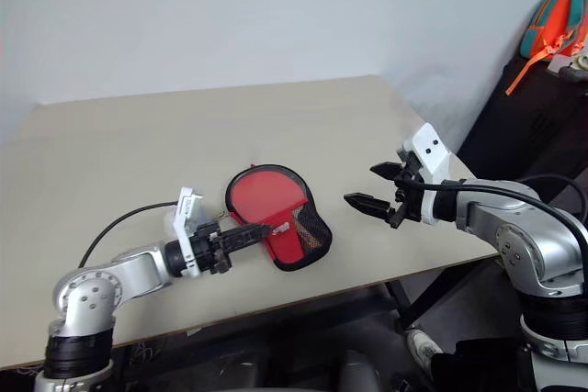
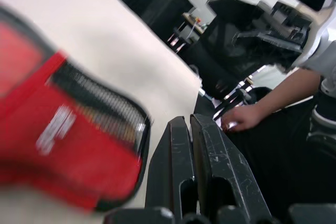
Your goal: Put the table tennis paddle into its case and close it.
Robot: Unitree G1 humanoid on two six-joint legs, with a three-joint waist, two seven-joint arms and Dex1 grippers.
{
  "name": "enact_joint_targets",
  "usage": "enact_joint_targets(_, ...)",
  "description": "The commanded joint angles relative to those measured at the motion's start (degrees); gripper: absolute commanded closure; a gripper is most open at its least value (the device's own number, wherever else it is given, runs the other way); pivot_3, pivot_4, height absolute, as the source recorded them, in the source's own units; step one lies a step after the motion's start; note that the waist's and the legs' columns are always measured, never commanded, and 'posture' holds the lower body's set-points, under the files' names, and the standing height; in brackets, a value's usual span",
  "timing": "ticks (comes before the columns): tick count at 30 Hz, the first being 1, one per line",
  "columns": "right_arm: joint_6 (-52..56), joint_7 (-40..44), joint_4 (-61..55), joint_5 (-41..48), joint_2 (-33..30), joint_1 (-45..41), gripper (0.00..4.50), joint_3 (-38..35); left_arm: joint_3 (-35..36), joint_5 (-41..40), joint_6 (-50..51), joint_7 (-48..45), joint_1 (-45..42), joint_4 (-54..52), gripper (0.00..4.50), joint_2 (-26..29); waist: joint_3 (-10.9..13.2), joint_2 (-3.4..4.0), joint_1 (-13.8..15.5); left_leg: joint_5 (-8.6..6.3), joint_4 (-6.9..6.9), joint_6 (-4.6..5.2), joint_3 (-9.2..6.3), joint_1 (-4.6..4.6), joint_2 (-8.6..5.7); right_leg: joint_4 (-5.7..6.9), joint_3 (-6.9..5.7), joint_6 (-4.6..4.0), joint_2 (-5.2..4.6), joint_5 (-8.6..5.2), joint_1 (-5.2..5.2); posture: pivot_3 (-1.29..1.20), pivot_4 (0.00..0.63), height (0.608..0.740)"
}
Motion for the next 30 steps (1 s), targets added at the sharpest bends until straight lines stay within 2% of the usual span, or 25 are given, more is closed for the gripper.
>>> enact_joint_targets(1,-0.91,-0.53,-1.57,0.71,0.20,-0.60,0.00,-1.62,1.11,-1.12,0.43,1.69,1.07,-1.62,3.52,1.45,0.00,0.01,0.03,-0.01,0.00,0.01,-0.01,0.00,-0.01,-0.02,0.00,0.00,-0.02,0.00,0.00,0.00,0.000,0.715)
enact_joint_targets(4,-0.85,-0.71,-1.73,0.79,0.58,-0.51,0.00,-1.55,-0.12,-1.02,1.19,2.56,2.60,-1.42,2.46,1.95,0.00,0.01,0.01,-0.01,0.00,0.01,-0.06,0.01,-0.02,-0.04,-0.05,0.00,-0.04,0.00,0.01,0.00,0.000,0.715)
enact_joint_targets(7,-0.49,-1.21,-2.31,1.16,1.33,-0.43,0.00,-1.37,-0.65,-4.93,3.49,6.76,2.95,-1.03,1.43,-0.99,0.02,0.04,0.04,-0.01,-0.03,0.00,-0.05,0.00,-0.02,-0.04,-0.03,0.00,-0.04,0.00,-0.01,0.00,0.000,0.715)
enact_joint_targets(12,0.32,-2.40,-3.48,2.02,1.89,0.11,0.00,-1.88,-0.79,-6.59,6.14,14.24,2.18,0.98,1.43,-4.02,0.02,0.05,0.01,-0.01,-0.03,0.00,-0.06,0.00,-0.02,-0.06,-0.03,0.00,-0.05,0.00,0.02,0.00,0.000,0.715)
enact_joint_targets(21,1.69,-4.53,-5.11,3.47,2.32,1.28,0.00,-2.80,-0.23,-9.70,7.82,20.82,2.13,3.16,1.43,-4.82,0.01,0.05,0.00,-0.01,-0.03,0.00,-0.07,0.00,-0.02,-0.07,-0.03,0.00,-0.05,0.00,0.01,0.00,0.000,0.715)
enact_joint_targets(30,2.49,-6.37,-6.01,4.91,2.76,1.15,0.00,-2.99,-2.66,-6.32,7.84,29.52,0.32,7.32,1.43,-10.54,0.00,0.08,0.14,-0.01,-0.03,0.01,-0.14,0.00,-0.04,-0.11,-0.08,-0.01,-0.06,0.01,0.04,0.00,0.000,0.715)
